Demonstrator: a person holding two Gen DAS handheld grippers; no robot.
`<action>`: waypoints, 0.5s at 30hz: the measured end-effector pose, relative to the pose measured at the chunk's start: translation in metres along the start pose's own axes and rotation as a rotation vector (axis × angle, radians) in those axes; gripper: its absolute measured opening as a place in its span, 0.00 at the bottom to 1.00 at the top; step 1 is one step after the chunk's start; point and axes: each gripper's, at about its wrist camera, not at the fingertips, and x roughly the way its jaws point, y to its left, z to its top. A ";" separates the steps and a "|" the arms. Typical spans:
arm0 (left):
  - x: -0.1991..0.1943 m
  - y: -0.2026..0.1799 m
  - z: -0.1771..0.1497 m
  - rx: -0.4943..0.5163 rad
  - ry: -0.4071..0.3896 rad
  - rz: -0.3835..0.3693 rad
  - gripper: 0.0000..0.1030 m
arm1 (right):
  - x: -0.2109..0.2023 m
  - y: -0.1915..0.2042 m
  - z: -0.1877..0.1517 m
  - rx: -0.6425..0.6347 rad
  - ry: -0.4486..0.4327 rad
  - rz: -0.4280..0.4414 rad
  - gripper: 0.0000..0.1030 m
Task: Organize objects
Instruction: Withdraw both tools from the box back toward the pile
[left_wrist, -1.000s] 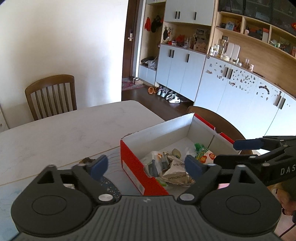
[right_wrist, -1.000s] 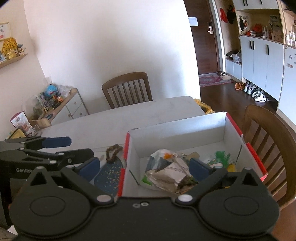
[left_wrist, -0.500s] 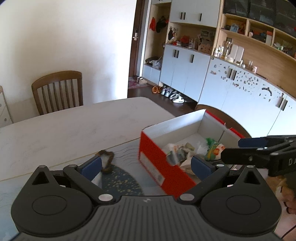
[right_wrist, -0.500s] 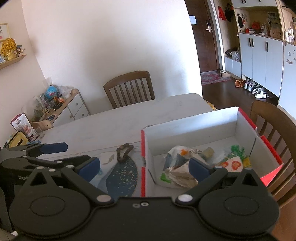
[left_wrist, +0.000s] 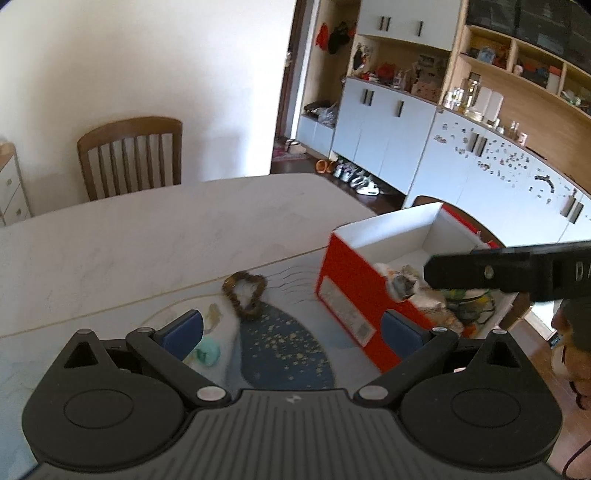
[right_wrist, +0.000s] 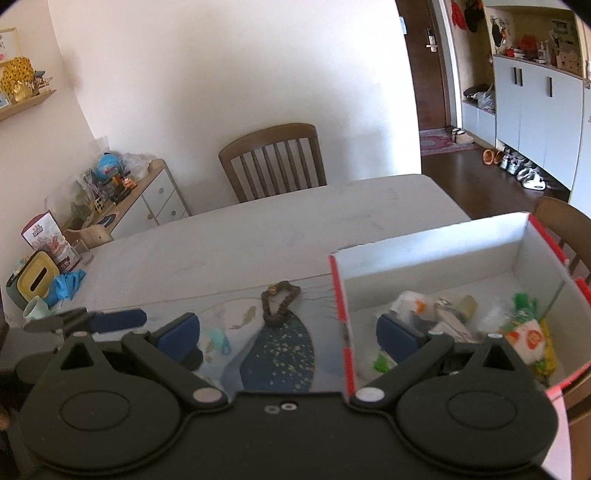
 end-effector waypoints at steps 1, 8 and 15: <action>0.002 0.003 -0.001 -0.002 0.003 0.003 1.00 | 0.006 0.003 0.003 -0.003 0.006 0.002 0.99; 0.023 0.029 -0.008 -0.017 0.020 0.051 1.00 | 0.039 0.019 0.017 -0.010 0.048 0.014 0.98; 0.056 0.048 -0.014 0.007 0.044 0.080 1.00 | 0.078 0.034 0.034 -0.039 0.085 0.024 0.98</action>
